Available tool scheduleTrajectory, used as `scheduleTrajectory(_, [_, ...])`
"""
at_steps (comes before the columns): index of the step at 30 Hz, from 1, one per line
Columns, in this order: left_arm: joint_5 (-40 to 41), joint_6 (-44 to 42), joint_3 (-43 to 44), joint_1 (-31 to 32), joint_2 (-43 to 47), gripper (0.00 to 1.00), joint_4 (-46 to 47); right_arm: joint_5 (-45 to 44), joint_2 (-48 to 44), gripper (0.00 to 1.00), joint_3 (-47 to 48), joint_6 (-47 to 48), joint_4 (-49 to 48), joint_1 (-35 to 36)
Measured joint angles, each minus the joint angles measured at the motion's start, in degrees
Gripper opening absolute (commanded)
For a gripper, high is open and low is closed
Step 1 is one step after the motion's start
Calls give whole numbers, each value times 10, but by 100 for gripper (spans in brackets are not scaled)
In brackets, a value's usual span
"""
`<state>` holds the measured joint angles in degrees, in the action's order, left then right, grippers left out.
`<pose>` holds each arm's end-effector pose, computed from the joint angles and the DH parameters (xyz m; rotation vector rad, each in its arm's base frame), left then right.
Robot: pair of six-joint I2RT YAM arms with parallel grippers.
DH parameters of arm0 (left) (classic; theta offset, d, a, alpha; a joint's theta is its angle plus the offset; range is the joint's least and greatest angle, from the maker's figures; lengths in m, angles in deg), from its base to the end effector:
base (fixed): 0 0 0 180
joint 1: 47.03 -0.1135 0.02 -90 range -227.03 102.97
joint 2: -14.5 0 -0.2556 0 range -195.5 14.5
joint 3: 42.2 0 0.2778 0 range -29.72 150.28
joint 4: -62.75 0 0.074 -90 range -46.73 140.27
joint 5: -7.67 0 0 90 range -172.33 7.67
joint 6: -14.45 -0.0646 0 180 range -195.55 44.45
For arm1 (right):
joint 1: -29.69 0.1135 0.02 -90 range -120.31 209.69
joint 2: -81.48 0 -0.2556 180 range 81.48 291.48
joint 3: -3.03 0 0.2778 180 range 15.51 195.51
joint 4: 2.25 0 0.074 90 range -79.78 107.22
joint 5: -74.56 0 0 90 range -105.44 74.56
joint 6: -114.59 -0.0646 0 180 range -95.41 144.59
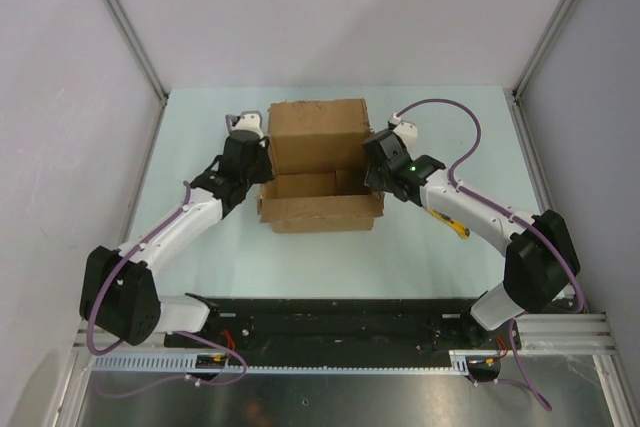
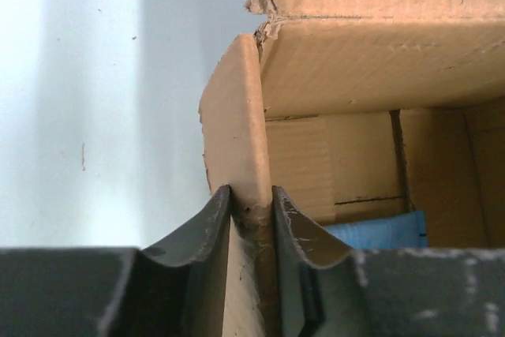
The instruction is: Unpack the express box
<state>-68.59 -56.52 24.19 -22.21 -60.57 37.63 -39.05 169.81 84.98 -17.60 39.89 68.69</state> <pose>0.3172 -0.1298 0.2425 -0.0295 2.1473 -0.1877 0.3092 0.2171 0.2383 0.2491 2.3231 0.2043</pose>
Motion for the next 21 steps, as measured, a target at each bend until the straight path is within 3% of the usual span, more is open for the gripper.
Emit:
scheduleTrajectory(1, [-2,-1,1,-4,-2,14,-3,2,0,38,0,1,0,-1])
scheduleTrajectory(4, [-8,-7,11,-5,-9,0,-8,10,0,48,0,7,-4,-2])
scheduleTrajectory(9, [-9,-36,29,-5,-19,0,-20,26,-10,62,-7,27,-10,-2])
scheduleTrajectory(21, [-101,-107,74,-5,-34,0,-45,172,-173,73,-14,155,-65,-20])
